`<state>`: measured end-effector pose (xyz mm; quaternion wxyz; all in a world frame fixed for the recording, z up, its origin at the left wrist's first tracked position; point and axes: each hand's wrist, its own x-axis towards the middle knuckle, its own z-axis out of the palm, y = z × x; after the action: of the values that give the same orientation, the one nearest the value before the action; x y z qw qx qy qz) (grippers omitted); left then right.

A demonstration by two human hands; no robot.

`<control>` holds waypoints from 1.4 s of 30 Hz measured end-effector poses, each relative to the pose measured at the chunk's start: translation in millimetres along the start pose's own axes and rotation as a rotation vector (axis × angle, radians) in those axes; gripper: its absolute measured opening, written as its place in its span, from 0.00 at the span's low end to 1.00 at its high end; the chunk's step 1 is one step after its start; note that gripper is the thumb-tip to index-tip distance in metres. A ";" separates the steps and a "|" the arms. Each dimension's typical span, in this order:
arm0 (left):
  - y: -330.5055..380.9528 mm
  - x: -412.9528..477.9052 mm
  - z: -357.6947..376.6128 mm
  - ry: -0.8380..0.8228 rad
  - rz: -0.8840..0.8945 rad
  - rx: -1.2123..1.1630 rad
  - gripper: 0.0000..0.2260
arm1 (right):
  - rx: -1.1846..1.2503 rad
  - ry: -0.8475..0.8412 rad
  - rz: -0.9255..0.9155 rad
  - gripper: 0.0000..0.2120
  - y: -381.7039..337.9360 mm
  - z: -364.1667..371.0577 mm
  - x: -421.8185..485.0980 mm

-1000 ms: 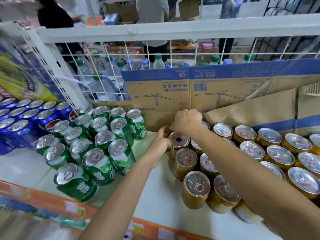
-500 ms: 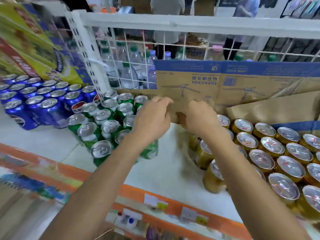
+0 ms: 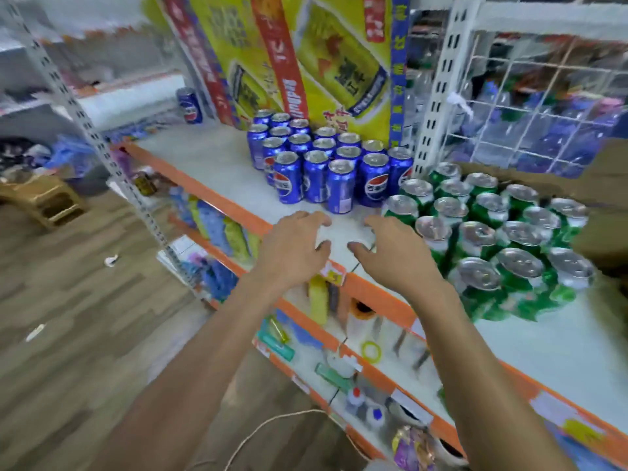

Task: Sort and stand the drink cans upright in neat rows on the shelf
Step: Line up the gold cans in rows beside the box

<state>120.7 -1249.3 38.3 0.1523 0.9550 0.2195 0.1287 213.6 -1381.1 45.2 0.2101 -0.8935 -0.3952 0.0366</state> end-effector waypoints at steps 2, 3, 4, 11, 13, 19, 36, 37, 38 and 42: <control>-36.7 -8.1 -7.1 -0.023 -0.064 0.012 0.18 | 0.019 -0.052 -0.042 0.24 -29.0 21.7 12.6; -53.2 -10.7 -10.0 -0.022 -0.088 0.011 0.18 | 0.021 -0.068 -0.061 0.24 -41.7 31.4 20.6; -67.8 -12.7 -13.2 -0.016 -0.113 -0.002 0.19 | 0.025 -0.077 -0.075 0.24 -53.6 40.1 28.5; -166.3 7.8 -37.8 0.060 -0.232 -0.026 0.18 | 0.044 -0.106 -0.133 0.25 -124.6 93.4 103.1; -196.2 24.1 -44.6 0.084 -0.254 -0.033 0.17 | 0.063 -0.097 -0.144 0.24 -143.3 111.8 131.6; -297.0 109.1 -62.6 0.081 -0.263 0.049 0.20 | 0.153 -0.065 -0.115 0.24 -197.9 163.1 231.5; -491.2 313.4 -75.3 -0.031 -0.283 0.008 0.32 | 0.149 -0.115 0.060 0.33 -278.8 246.0 447.4; -504.0 327.4 -73.9 -0.046 -0.284 0.005 0.33 | 0.154 -0.120 0.080 0.33 -284.3 252.6 459.8; -518.2 341.6 -71.9 -0.058 -0.286 -0.004 0.34 | 0.162 -0.132 0.105 0.33 -290.6 258.7 472.3; -576.5 406.1 -68.9 -0.019 -0.262 -0.118 0.39 | 0.134 -0.133 0.155 0.32 -316.9 281.8 524.9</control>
<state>233.6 -552.8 -25.8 0.2256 0.9088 0.3329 0.1112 289.0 -714.7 -29.9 0.2392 -0.9010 -0.3345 0.1384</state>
